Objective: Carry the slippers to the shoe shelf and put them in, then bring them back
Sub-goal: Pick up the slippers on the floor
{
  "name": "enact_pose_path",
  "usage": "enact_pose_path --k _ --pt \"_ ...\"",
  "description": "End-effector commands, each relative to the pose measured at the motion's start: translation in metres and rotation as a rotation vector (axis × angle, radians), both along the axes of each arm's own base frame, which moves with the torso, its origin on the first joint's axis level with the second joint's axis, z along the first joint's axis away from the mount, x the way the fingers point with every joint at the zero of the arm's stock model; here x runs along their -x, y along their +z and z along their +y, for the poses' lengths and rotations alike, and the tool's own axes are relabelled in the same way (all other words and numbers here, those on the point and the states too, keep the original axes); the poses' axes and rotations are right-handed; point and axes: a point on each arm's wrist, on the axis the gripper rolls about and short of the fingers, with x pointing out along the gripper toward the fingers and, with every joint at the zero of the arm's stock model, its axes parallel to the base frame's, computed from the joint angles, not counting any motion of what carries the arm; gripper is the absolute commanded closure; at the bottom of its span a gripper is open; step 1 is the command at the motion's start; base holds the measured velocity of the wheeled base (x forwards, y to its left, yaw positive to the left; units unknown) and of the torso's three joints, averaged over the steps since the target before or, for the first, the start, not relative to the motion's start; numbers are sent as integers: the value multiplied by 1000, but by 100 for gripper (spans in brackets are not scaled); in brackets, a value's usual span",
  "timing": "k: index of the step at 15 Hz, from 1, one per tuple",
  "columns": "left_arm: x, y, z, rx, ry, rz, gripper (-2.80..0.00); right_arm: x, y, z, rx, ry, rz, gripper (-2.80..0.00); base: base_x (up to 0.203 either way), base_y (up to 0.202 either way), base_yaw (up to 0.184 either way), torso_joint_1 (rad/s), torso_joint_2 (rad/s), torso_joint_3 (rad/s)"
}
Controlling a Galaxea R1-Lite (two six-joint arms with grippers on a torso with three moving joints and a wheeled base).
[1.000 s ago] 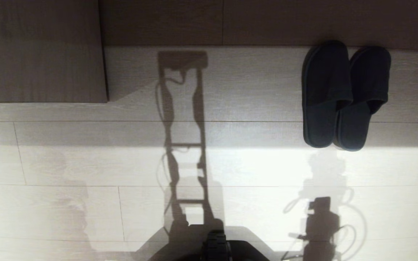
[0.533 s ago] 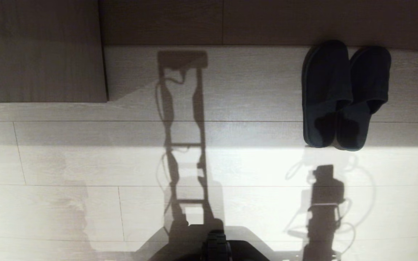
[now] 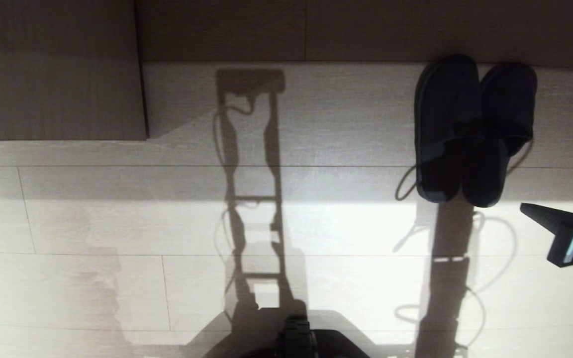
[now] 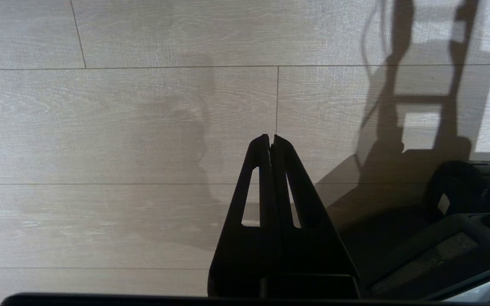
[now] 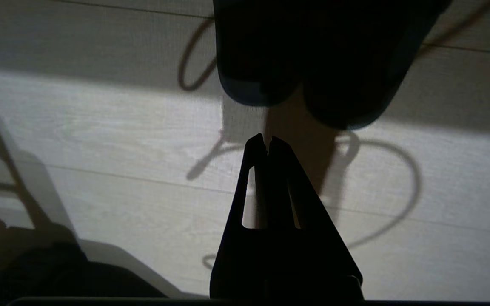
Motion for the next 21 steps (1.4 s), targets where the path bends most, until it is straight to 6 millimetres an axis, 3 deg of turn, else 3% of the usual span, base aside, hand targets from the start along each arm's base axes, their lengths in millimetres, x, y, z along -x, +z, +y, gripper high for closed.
enact_pose_path --k 1,5,6,12,16,21 --pt "0 0 0 1 0 0 0 -41 -18 2 3 6 41 0 0 0 0 0 0 0" --pt "0 0 0 1 1 0 0 -59 -15 2 21 5 -47 0 0 0 0 0 0 0" --pt "0 0 0 1 1 0 0 -64 -16 3 24 5 -63 -280 0 0 0 0 0 0" --pt "0 0 0 1 1 0 0 -95 -26 0 115 -69 -164 -280 0 0 0 0 0 0" --pt "0 0 0 -1 0 0 0 -108 -24 0 76 -94 -218 -280 0 0 0 0 0 0" --pt "0 0 0 0 0 0 0 -143 -35 1 -10 -113 -376 -280 0 0 0 0 0 0"
